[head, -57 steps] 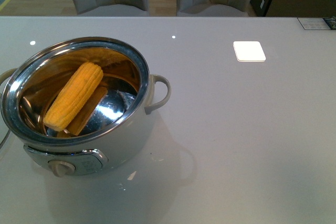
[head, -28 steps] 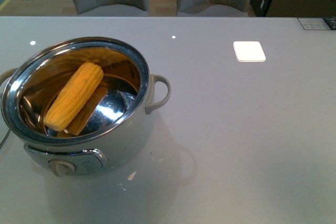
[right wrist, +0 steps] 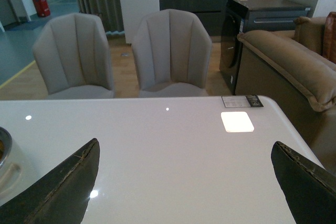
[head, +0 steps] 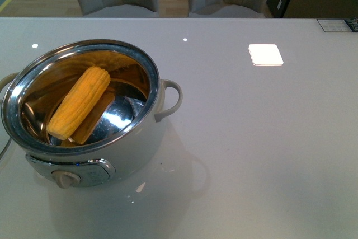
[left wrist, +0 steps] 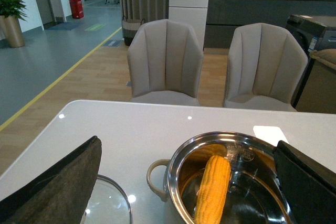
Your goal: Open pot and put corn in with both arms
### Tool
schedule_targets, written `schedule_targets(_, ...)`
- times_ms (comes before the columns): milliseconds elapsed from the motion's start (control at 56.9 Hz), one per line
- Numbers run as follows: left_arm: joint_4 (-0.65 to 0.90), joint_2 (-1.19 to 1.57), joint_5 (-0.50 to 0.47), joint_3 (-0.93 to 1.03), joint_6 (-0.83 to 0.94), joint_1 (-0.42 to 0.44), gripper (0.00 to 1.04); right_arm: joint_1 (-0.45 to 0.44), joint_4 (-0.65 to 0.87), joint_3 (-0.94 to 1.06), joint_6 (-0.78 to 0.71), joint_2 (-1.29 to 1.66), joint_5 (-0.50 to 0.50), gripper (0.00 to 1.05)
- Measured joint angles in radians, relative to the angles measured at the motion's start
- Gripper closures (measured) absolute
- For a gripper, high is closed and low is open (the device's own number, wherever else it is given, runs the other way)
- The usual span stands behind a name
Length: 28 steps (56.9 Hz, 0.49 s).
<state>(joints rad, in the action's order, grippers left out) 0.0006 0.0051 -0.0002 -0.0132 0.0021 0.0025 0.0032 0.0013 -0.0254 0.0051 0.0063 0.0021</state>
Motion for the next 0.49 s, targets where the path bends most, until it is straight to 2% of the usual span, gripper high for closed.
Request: schedule_targets(492, 0.0, 0.0, 0.0, 0.0, 0.0, 0.0, 0.07, 0.0, 0.0, 0.0, 0.0, 0.0, 0.0, 0.09)
